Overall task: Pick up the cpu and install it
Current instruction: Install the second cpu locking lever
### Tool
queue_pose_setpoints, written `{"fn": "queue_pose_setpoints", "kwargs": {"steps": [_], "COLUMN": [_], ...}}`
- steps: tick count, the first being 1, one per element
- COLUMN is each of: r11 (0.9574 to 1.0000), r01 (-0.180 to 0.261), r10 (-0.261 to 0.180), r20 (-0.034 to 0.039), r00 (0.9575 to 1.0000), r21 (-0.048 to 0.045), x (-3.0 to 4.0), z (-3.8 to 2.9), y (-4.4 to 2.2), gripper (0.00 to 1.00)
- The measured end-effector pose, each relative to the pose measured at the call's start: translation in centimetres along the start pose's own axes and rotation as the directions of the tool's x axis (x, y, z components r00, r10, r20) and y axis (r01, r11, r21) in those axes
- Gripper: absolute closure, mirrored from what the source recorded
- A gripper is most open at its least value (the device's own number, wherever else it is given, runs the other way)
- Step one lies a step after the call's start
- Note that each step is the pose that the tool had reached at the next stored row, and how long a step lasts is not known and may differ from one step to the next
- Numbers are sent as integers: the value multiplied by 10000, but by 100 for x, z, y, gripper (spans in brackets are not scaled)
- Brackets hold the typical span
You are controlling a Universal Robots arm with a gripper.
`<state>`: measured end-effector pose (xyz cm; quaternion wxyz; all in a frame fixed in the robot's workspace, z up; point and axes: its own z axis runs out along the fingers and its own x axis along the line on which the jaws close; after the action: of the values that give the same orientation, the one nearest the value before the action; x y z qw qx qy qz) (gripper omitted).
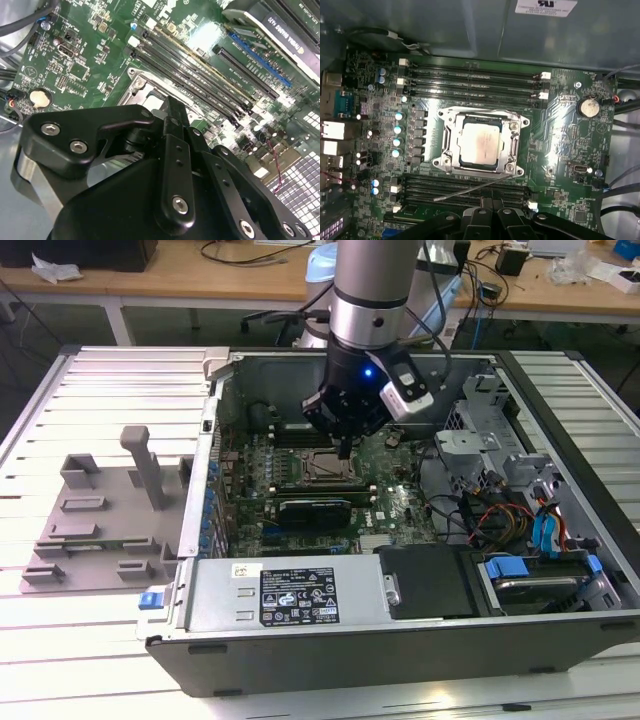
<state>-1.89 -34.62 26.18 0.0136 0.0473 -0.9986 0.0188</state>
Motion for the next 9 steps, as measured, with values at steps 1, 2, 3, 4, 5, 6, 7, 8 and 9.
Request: {"fn": "queue_pose_setpoints", "kwargs": {"steps": [1,2,3,4,5,6,7,8,9], "r11": [10000,10000,10000,10000,10000,9996,9990,9975,9958], "r01": [0,-1,-1,-1,1,7,12,20,27], "r10": [0,1,1,1,-1,-6,-11,-15,-19], "r20": [0,1,0,0,5,26,42,67,88], "r00": [10000,10000,10000,10000,10000,10000,10000,10000,10000], "r21": [0,-1,0,-9,-60,-271,-445,-700,-912], "x": [1,3,7,13,25,38,44,53,62], "z": [3,4,8,12,17,19,20,21,23], "y": [-15,-22,-42,-65,-103,-131,-142,-156,-176], "gripper": [89,89,89,89,89,89,89,89,89]}}
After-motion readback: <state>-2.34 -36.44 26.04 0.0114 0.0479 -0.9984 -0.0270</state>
